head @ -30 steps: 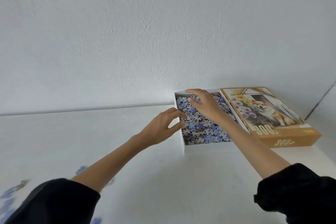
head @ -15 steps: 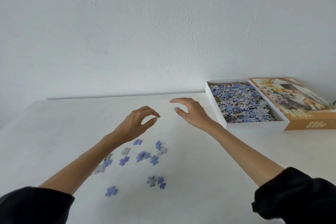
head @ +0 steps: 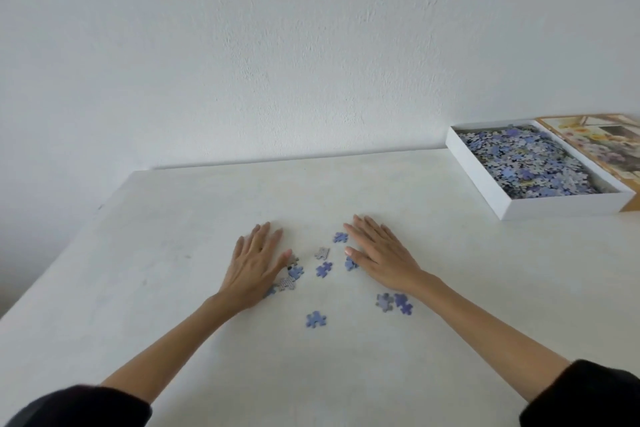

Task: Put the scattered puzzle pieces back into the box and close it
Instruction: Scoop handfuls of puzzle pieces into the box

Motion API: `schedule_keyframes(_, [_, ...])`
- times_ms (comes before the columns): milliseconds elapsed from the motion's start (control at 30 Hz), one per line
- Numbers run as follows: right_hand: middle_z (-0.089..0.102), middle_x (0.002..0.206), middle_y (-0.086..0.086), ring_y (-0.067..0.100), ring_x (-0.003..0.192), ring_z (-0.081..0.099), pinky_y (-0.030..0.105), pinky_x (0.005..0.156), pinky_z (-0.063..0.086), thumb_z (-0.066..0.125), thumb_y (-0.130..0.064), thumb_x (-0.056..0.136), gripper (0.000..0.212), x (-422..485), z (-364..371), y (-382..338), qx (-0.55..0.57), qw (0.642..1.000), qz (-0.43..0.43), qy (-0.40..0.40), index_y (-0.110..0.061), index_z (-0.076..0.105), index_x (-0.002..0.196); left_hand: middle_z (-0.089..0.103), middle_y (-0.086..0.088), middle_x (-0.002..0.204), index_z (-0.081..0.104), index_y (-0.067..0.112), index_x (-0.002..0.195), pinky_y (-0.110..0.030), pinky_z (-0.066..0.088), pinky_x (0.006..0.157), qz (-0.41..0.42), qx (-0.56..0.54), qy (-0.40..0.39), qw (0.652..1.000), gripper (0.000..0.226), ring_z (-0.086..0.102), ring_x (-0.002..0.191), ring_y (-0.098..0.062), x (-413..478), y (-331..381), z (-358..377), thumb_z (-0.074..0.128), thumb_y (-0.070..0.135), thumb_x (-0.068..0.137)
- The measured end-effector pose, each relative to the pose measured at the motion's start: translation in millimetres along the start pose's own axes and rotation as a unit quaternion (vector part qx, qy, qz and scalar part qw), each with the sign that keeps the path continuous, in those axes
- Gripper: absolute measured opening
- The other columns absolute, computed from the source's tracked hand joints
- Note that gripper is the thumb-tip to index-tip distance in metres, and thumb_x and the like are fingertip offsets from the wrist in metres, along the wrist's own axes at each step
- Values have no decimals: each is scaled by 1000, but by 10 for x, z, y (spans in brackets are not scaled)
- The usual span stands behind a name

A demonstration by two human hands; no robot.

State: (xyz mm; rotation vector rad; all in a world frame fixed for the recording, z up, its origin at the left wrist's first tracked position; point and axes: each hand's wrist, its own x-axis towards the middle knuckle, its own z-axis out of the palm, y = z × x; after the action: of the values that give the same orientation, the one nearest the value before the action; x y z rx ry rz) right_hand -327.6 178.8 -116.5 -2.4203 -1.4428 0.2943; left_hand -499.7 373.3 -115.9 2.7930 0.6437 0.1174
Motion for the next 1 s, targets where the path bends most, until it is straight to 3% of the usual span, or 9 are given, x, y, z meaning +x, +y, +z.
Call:
schedule_keyframes(133, [-9,155,-3,9,141,-14,28,113,-9,-5,-66,73,85,37,100,-216,-21,1000,-8,-2,-24,5,147,-6,-4,157,3,20,149,-29,-6,114,15,8,-6,1000,116,-8,144,-16,105,243,73,-24,82,55])
schedule_keyframes(200, [-5,155,-4,9,142,-11,28,113,-7,7,-58,87,69,69,114,-267,-1,1000,-4,-3,-24,10,147,-3,-4,157,4,18,149,-28,-6,114,45,-19,-23,999,104,-7,144,-15,143,356,77,-16,78,67])
schedule_keyframes(300, [8,155,-5,8,142,-1,30,114,1,26,-42,98,50,57,-30,-282,127,992,6,-11,-26,23,145,10,1,157,12,21,148,-30,3,117,96,-159,-66,980,85,5,143,-8,154,376,-7,17,75,83])
schedule_keyframes(400, [8,154,-15,-1,140,-3,31,116,4,42,-59,84,67,-124,-275,-125,232,970,2,-73,-35,22,143,2,9,156,5,25,149,-34,7,118,128,-177,-117,969,110,2,142,-6,67,236,-123,31,90,63])
schedule_keyframes(500, [-12,150,-22,-4,136,-20,23,112,-6,42,-87,56,108,-410,-326,168,59,991,-39,-114,-40,-1,143,-15,16,150,-9,23,148,-27,-10,114,178,-80,-135,971,130,-18,137,0,-110,93,-133,35,95,49])
schedule_keyframes(600, [-26,145,-21,-4,132,-29,18,109,-17,29,-95,51,113,-604,-239,316,-66,989,-68,-110,-39,-19,136,-25,9,151,-17,20,146,-27,-15,114,236,0,-105,966,132,-27,137,-3,-229,58,-56,40,91,51])
schedule_keyframes(767, [-28,147,-14,-1,134,-28,26,114,-12,7,-92,58,102,-540,-113,151,-104,991,-61,-62,-33,-26,135,-30,7,147,-23,18,143,-23,-18,112,209,9,-99,973,130,-30,135,-4,-165,263,-18,34,90,52])
schedule_keyframes(1000, [-18,151,-11,3,138,-17,26,114,-8,26,-83,64,105,-151,-31,-104,-51,996,-64,-35,-26,-11,145,-7,4,156,-10,17,147,-22,-4,115,183,-37,-64,980,126,-9,141,-3,-43,331,56,25,93,54])
